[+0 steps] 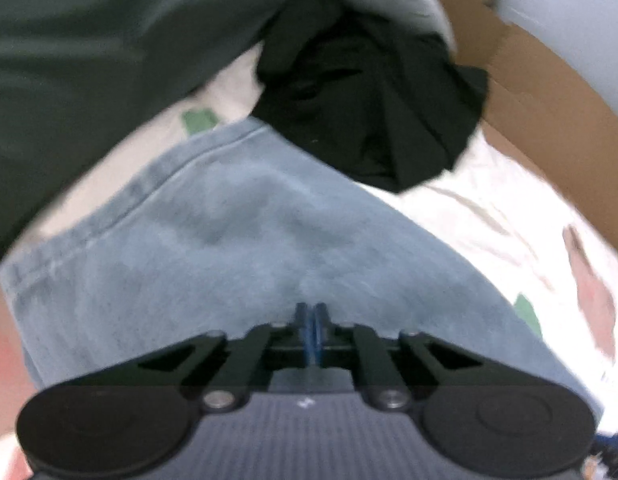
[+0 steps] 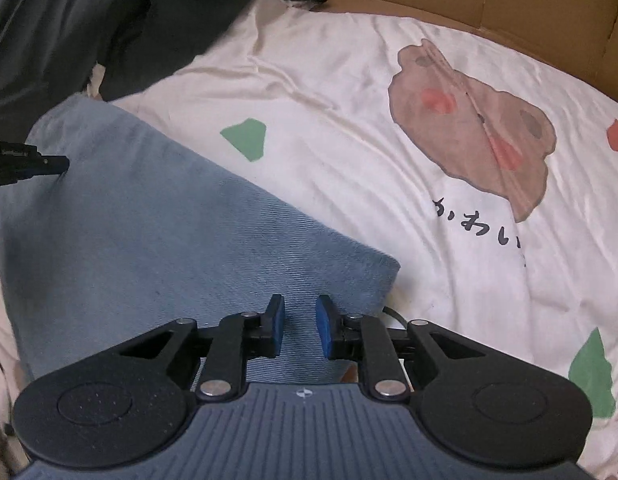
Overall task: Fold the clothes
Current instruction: 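Lay the folded jeans down and open both grippers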
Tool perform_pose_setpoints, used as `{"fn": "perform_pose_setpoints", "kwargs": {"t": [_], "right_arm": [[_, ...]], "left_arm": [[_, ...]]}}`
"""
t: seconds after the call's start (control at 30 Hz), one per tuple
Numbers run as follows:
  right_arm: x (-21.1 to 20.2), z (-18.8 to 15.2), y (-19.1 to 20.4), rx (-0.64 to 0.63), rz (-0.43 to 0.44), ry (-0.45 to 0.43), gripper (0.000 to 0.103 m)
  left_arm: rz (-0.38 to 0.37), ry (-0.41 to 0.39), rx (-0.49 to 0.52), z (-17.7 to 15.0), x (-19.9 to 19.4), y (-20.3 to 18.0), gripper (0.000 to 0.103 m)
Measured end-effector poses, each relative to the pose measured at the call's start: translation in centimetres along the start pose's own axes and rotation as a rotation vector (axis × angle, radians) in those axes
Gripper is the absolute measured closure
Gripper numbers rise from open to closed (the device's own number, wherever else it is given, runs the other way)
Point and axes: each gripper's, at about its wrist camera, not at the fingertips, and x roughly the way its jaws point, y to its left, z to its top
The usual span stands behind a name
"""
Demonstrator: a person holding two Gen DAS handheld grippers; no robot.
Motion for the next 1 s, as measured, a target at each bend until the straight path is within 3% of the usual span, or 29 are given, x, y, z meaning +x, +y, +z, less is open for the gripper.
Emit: {"fn": "perform_pose_setpoints", "kwargs": {"t": [0.17,0.27,0.6,0.83,0.93,1.0], "right_arm": [[0.1,0.3,-1.5,0.088,-0.025,-0.053,0.091],[-0.1,0.1,-1.4,0.099,-0.037,-0.07,0.091],[-0.6,-0.4,-1.6,0.135,-0.073,-0.098,0.088],[0.6,-1.3,-2.4,0.222,-0.028,-0.093,0.088],[0.1,-1.6,-2.0,0.205,-0.031,-0.073,0.088],[-0.5,-2.0,-1.4,0.176,-0.03,-0.067,0.08]], "left_arm": [[0.015,-0.014,0.003,0.8,-0.7,-0.1,0.1],[-0.026,-0.037,0.016,1.3,-1.7,-0.1,0.096],[-0.011,-0.104,0.007,1.5,-2.7,0.9,0.094],[0.002,-0.077,-0.048,2.2,-0.4,1.9,0.093],[-0.005,-0.058,-0.029,2.5,-0.9,1.3,0.087],[-0.01,-0.056,-0.013,2.1,-1.3,1.0,0.086]]}}
